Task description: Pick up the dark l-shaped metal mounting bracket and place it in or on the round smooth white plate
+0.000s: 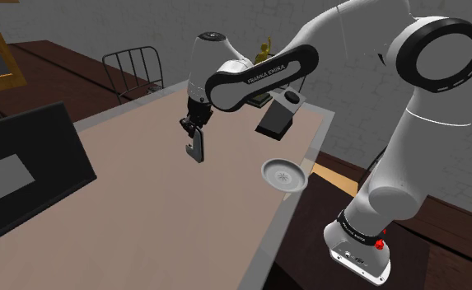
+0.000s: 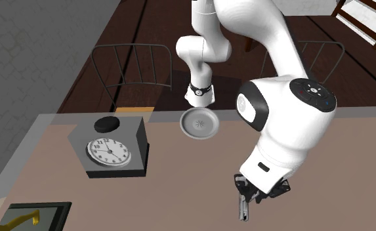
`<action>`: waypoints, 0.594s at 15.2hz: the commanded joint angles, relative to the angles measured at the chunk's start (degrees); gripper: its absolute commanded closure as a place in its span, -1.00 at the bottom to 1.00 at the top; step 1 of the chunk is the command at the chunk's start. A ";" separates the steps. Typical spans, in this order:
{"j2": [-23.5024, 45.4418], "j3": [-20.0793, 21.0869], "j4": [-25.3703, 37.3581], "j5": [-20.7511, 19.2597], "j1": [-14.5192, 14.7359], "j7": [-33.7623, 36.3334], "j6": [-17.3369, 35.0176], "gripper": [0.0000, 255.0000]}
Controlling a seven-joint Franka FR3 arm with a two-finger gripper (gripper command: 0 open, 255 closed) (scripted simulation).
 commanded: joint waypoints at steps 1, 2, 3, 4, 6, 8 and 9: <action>0.04 0.02 0.01 0.01 0.02 0.00 -0.01 1.00; -0.31 0.07 0.39 0.27 -0.01 -0.22 -0.69 1.00; -0.64 0.11 0.79 0.51 -0.04 -0.42 -1.39 1.00; -0.95 0.15 1.20 0.74 -0.07 -0.61 -2.09 1.00; -1.56 0.22 2.06 1.18 -0.13 -0.99 -3.49 1.00; -2.11 0.28 2.97 1.59 -0.17 -1.33 -4.90 1.00; -2.37 0.31 3.45 1.78 -0.19 -1.50 -5.61 1.00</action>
